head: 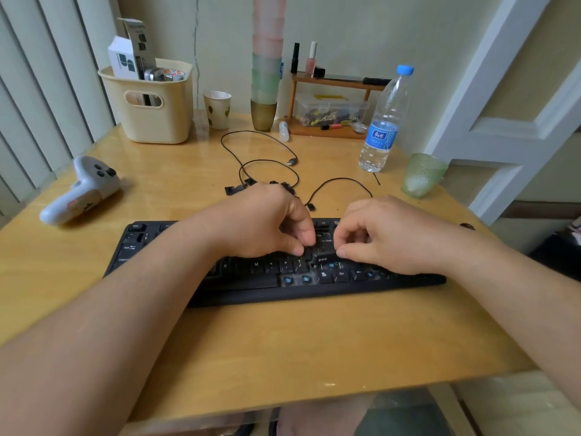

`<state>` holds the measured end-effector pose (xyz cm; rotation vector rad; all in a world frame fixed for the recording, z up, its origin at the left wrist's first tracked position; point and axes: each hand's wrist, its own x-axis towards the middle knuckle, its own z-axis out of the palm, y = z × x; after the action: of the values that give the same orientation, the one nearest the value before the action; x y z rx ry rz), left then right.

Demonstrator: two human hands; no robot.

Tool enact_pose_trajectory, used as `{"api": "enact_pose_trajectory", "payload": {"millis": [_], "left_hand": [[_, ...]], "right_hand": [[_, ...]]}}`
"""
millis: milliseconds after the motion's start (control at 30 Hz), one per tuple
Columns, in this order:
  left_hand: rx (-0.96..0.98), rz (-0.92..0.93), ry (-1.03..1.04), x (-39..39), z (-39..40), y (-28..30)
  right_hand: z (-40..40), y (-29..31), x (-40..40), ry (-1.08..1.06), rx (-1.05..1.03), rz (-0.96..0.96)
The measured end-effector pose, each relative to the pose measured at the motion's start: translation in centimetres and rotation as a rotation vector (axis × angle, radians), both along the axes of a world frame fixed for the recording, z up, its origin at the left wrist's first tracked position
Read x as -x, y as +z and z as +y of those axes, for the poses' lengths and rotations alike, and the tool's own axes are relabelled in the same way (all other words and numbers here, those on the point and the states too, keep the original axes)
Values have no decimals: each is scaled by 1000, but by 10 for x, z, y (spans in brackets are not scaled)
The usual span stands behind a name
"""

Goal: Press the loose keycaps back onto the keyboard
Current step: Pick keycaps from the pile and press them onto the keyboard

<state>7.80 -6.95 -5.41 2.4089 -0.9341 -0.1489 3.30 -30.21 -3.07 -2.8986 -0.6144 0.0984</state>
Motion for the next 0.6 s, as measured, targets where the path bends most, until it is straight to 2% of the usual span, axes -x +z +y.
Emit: {"api": "enact_pose_trajectory", "payload": {"millis": [100,400,600], "left_hand": [[-9,-16,9,-4,2,-2],[-34,-70,-51,1,-8,-7],[-54,-41,-30,-1,-8,-7]], "right_hand": [[-3,-4,1,-8,-56,5],[0,-22,9,61,-90,-186],[-2,-15,12,151,58,-144]]}}
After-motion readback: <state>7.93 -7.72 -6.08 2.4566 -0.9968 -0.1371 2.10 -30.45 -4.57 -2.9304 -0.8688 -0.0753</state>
